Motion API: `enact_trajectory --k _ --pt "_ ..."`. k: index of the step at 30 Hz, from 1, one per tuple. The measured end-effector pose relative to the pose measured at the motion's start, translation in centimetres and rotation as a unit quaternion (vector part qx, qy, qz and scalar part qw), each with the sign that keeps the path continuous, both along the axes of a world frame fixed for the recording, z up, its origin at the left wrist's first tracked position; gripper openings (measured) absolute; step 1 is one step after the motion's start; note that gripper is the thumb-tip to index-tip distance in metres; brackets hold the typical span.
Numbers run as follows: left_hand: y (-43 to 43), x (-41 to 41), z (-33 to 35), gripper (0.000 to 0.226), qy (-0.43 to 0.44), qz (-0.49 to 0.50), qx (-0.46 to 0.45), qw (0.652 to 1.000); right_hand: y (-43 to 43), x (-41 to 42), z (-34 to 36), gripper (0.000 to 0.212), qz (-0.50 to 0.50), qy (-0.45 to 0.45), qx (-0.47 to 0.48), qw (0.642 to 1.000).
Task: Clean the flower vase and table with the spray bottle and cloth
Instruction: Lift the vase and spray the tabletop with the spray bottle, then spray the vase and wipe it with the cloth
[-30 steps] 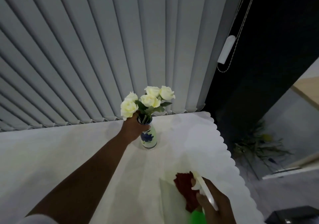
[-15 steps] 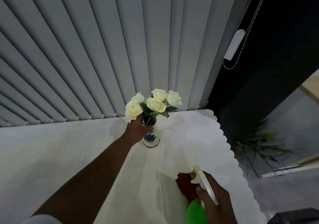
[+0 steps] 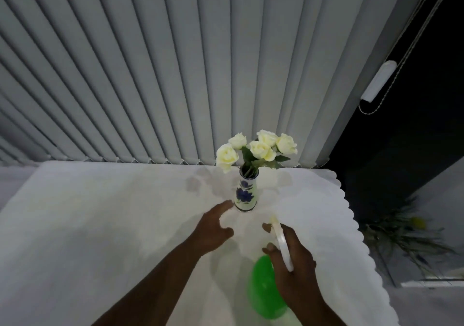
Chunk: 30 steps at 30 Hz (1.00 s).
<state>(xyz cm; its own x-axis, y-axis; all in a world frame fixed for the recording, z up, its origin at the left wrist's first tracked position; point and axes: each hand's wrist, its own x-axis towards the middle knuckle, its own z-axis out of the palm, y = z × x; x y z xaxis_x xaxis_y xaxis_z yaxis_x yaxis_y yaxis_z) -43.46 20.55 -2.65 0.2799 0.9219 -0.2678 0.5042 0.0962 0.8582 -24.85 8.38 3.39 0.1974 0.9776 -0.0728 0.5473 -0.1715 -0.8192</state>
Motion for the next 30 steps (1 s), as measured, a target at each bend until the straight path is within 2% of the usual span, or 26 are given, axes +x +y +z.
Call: enact_trajectory --k 4,6,9,11,15,23,30 --pt "-6.5 -4.3 -1.2 0.091 0.050 -0.109 -0.020 0.993 2.4 -5.0 0.6 0.029 0.063 0.075 0.061 0.993" --pt "-8.5 -6.4 -1.4 0.096 0.052 -0.082 -0.016 0.995 3.6 -7.9 0.5 0.027 0.090 0.067 0.076 0.991" --pt "-10.0 -9.0 -0.7 0.104 0.046 0.023 0.012 0.999 5.1 -12.3 -0.2 0.030 0.125 0.064 0.071 0.988" --pt "-10.4 -10.4 0.0 0.101 0.049 0.091 0.033 0.994 5.8 -15.2 -0.9 0.040 0.150 0.061 0.069 0.984" --pt "-10.3 -13.3 0.1 0.066 0.063 0.161 0.040 0.984 6.8 -20.1 -2.0 0.057 0.190 0.018 0.066 0.979" --pt "-9.0 -18.8 -3.1 0.064 0.039 0.172 0.028 0.984 8.0 -25.2 -4.2 0.062 0.206 -0.039 0.044 0.977" --pt "-8.2 -20.0 -3.9 0.068 0.028 0.157 0.016 0.987 8.5 -26.1 -4.0 0.063 0.209 -0.024 0.051 0.976"
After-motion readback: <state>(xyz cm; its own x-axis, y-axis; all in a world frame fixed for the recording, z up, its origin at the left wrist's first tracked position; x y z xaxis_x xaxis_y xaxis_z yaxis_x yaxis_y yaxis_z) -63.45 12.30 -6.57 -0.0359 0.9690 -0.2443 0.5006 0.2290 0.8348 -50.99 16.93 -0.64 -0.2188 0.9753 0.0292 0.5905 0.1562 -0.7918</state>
